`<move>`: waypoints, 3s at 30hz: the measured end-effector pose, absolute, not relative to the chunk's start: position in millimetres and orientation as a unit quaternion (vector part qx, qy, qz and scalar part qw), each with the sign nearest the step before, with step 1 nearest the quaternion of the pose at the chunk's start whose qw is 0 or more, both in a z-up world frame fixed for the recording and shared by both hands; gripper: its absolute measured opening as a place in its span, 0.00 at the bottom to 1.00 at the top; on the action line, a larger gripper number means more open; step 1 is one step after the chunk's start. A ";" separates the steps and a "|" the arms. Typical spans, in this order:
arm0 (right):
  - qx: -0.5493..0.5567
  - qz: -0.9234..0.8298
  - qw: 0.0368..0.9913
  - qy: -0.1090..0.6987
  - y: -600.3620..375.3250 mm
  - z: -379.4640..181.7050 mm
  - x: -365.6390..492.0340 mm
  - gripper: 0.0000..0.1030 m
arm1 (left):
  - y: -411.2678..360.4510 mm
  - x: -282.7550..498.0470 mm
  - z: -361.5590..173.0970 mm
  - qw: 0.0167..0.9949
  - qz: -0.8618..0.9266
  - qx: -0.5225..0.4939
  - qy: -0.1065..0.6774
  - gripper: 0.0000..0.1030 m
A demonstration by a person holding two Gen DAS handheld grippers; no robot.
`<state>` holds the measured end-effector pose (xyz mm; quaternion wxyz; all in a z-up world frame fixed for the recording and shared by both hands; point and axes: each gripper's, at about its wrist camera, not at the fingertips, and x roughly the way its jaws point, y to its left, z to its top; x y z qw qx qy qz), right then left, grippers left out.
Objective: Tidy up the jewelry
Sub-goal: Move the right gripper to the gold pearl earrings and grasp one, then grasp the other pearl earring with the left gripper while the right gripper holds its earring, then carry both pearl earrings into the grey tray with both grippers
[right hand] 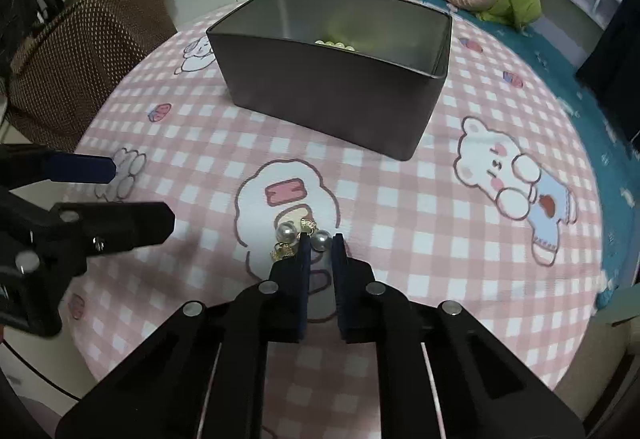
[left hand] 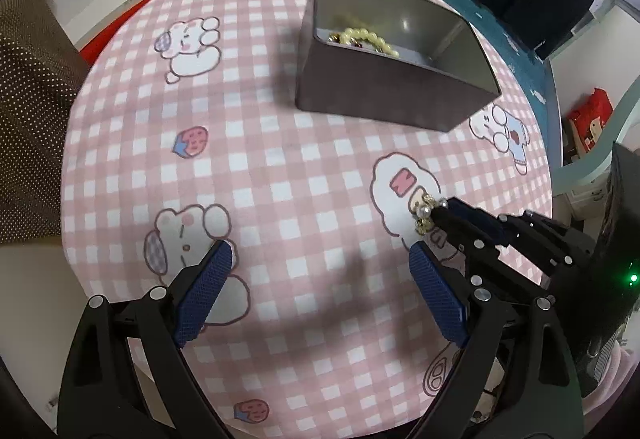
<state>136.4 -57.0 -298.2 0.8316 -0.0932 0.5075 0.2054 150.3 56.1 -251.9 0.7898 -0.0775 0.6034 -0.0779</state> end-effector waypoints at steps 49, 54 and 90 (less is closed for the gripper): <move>-0.018 0.136 0.872 0.469 -114.8 -238.6 149.9 0.09 | -0.1 191.9 -227.3 0.804 -0.132 -0.069 0.575 0.11; -0.022 0.142 0.880 0.452 -111.2 -225.0 157.5 0.09 | 4.7 197.5 -208.7 0.816 -0.127 -0.069 0.559 0.11; -0.039 0.228 0.851 0.471 -59.0 -238.8 215.3 0.11 | 14.4 250.0 -203.1 0.816 -0.140 -0.094 0.554 0.11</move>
